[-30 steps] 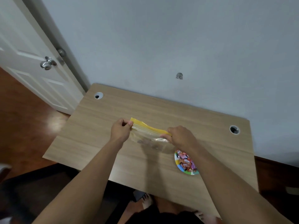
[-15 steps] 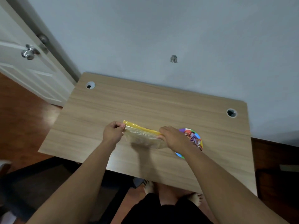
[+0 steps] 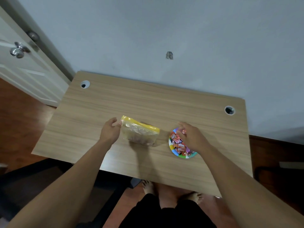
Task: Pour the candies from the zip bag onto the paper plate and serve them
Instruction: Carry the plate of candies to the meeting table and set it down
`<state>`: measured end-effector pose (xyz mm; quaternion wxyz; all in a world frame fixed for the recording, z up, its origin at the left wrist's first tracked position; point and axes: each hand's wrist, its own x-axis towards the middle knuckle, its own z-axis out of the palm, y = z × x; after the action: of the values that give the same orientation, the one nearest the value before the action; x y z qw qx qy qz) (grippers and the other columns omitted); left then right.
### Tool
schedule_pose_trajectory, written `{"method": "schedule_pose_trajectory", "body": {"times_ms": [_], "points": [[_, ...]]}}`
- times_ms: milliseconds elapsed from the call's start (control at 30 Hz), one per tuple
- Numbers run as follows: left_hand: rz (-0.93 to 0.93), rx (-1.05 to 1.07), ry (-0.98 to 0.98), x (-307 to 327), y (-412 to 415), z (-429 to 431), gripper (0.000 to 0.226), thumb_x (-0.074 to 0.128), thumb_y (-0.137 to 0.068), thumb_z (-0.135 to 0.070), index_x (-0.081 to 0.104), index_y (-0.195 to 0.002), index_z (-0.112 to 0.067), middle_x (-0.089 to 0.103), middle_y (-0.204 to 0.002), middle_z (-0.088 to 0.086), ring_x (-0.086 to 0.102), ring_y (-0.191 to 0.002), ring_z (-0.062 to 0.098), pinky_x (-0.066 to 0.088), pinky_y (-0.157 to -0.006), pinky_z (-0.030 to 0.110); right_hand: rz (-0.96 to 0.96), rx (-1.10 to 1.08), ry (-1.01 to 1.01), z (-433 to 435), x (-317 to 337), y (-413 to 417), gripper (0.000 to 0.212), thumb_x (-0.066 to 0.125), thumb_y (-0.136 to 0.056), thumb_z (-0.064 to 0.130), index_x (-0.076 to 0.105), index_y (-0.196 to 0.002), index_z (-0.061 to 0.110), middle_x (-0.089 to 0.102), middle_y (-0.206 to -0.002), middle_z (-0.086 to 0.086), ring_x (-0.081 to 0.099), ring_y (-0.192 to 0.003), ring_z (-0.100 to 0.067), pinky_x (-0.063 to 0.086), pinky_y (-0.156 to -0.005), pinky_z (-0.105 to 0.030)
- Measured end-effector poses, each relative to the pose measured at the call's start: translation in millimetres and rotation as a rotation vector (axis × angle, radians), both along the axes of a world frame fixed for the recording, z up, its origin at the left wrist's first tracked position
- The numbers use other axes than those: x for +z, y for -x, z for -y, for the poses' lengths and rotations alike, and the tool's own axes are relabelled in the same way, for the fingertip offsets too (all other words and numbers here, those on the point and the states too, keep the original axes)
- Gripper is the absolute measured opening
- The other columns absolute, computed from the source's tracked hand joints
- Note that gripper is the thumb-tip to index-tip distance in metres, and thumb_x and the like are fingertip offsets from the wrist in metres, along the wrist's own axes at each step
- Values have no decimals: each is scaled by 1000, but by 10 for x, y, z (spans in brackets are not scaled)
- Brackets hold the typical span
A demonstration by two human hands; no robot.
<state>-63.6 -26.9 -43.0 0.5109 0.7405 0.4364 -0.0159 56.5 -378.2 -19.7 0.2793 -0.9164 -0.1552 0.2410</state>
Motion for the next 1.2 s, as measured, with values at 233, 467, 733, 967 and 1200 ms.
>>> {"method": "schedule_pose_trajectory", "body": {"times_ms": [233, 467, 733, 967, 1200], "points": [[169, 98, -312, 136, -161, 713, 36, 61, -100, -10, 55, -135, -1, 47, -140, 21, 64, -106, 34, 53, -94, 36, -164, -330, 45, 760, -244, -114, 44, 64, -106, 21, 60, -147, 5, 74, -138, -19, 73, -124, -35, 51, -105, -37], [334, -57, -381, 144, -330, 1450, 30, 55, -102, -8, 51, -131, -16, 49, -126, 7, 60, -99, 25, 56, -80, 34, -270, -363, 130, 1189, -715, -132, 38, 63, -105, 18, 65, -139, 2, 75, -136, -20, 71, -128, -34, 51, -104, -36], [20, -357, -35, -479, -468, 1905, 38, 62, -104, -32, 63, -136, -11, 68, -106, -1, 71, -95, 18, 62, -89, 43, -326, -358, 96, 1254, -1133, -204, 27, 62, -101, 25, 77, -107, 4, 80, -112, -19, 75, -110, -36, 55, -92, -41], [-87, -282, 44, -847, -656, 2255, 33, 63, -104, -19, 70, -133, -6, 74, -119, 5, 66, -109, 17, 57, -102, 38, -359, -418, -14, 1297, -1694, -284, 22, 70, -96, 29, 57, -80, 35, 83, -98, -9, 81, -89, -34, 64, -89, -53], [-144, -145, 197, -1022, -699, 2320, 24, 67, -86, -26, 73, -109, -24, 72, -106, -7, 74, -110, 28, 63, -95, 58, -410, -534, -107, 1199, -1413, -323, 24, 70, -103, 14, 60, -86, 28, 79, -97, -7, 82, -84, -36, 70, -78, -55]]}}
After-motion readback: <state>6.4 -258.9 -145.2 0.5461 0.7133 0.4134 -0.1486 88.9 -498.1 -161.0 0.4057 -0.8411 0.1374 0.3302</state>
